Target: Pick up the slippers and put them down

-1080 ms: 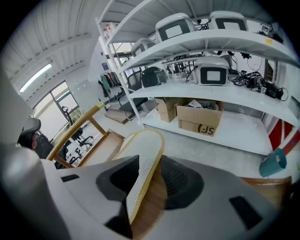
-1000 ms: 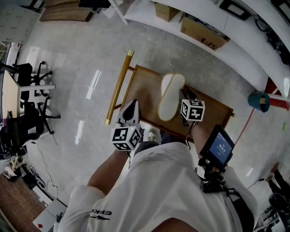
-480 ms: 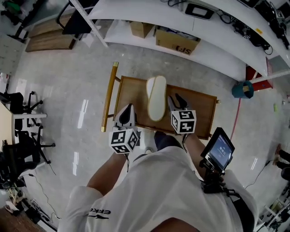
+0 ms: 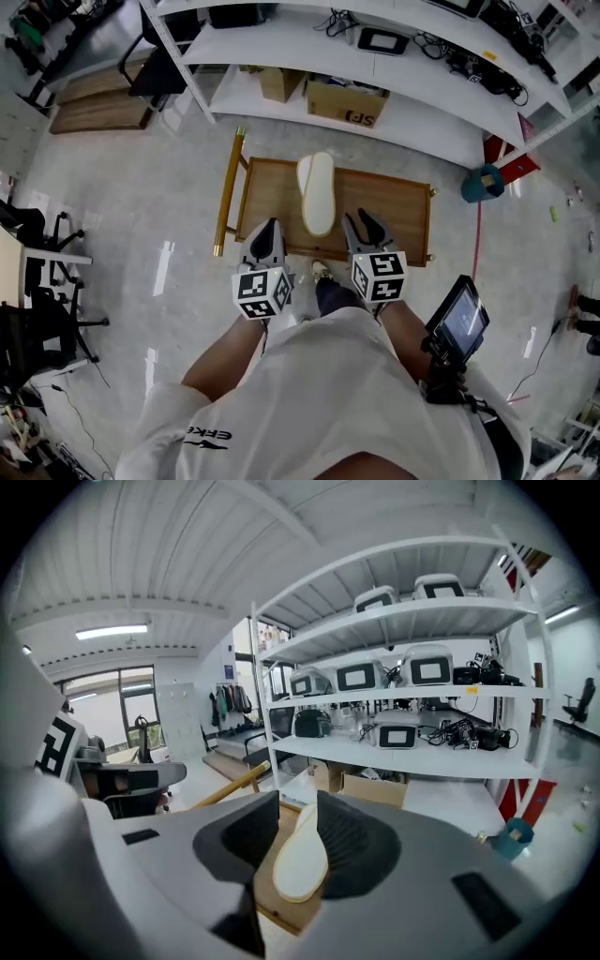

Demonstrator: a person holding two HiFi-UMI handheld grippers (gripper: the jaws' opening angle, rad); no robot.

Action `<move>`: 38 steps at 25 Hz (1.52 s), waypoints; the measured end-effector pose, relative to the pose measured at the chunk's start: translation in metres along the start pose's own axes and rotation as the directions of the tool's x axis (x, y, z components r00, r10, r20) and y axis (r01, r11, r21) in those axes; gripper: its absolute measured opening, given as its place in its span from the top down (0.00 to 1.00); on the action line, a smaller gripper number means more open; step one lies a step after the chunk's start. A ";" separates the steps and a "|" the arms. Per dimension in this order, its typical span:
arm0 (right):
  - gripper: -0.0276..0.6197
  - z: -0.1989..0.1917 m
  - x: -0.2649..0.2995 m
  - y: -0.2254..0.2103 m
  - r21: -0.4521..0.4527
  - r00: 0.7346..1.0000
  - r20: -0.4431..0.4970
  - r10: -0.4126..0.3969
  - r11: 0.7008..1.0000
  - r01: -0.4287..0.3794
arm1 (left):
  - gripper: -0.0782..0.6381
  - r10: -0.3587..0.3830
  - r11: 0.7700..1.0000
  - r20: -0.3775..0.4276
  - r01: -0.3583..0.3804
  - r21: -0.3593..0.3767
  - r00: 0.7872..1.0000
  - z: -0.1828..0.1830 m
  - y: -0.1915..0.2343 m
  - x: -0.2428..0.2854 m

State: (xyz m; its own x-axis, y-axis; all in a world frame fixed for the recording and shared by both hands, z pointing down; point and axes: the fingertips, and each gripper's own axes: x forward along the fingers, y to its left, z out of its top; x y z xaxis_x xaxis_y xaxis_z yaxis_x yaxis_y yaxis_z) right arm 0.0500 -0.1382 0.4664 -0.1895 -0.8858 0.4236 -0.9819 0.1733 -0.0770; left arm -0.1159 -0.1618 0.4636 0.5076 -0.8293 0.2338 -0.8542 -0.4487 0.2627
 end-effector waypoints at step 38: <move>0.95 -0.039 -0.310 -0.056 0.137 0.964 0.175 -0.198 0.975 0.176 | 0.89 -0.246 0.966 0.067 0.239 0.103 0.967 -0.022 -0.244 -0.120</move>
State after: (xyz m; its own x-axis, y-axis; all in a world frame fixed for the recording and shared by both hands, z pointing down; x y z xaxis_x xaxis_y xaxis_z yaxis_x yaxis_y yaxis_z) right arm 0.1637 0.1440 0.3746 0.0110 -0.9640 0.2659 -0.9912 -0.0456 -0.1244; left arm 0.0338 0.0547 0.3915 0.6935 -0.7137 0.0984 -0.7153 -0.6657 0.2127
